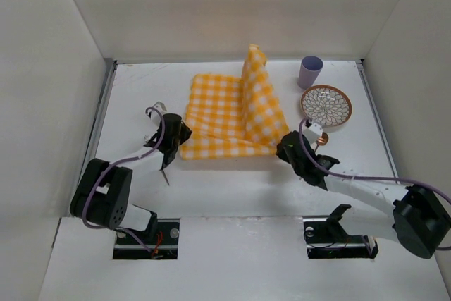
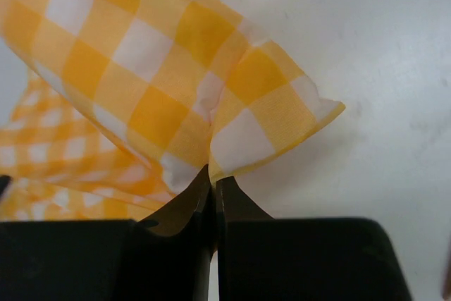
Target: Set the dinner table for one person
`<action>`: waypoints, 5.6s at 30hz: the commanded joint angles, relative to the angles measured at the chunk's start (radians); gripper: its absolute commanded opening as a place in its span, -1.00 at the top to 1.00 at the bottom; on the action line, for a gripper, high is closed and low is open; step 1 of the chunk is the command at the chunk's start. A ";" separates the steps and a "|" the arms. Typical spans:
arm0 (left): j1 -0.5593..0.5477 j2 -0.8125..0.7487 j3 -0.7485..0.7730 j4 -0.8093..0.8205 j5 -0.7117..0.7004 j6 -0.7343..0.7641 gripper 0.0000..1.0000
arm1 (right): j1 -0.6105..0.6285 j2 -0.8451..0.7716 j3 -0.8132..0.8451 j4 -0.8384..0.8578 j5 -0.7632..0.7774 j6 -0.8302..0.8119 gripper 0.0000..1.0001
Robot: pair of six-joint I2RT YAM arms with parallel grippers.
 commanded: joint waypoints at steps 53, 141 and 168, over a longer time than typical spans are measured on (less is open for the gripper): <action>-0.230 -0.164 -0.106 -0.357 -0.235 -0.018 0.22 | 0.143 0.503 0.287 0.014 -0.188 -0.132 0.48; -0.428 -0.414 -0.312 0.398 -0.253 0.222 0.10 | -0.913 0.199 0.197 0.097 -0.381 -0.161 -0.35; -0.474 -0.366 -0.349 0.685 -0.080 0.298 -0.19 | -1.027 0.486 0.157 0.460 -0.602 0.097 0.79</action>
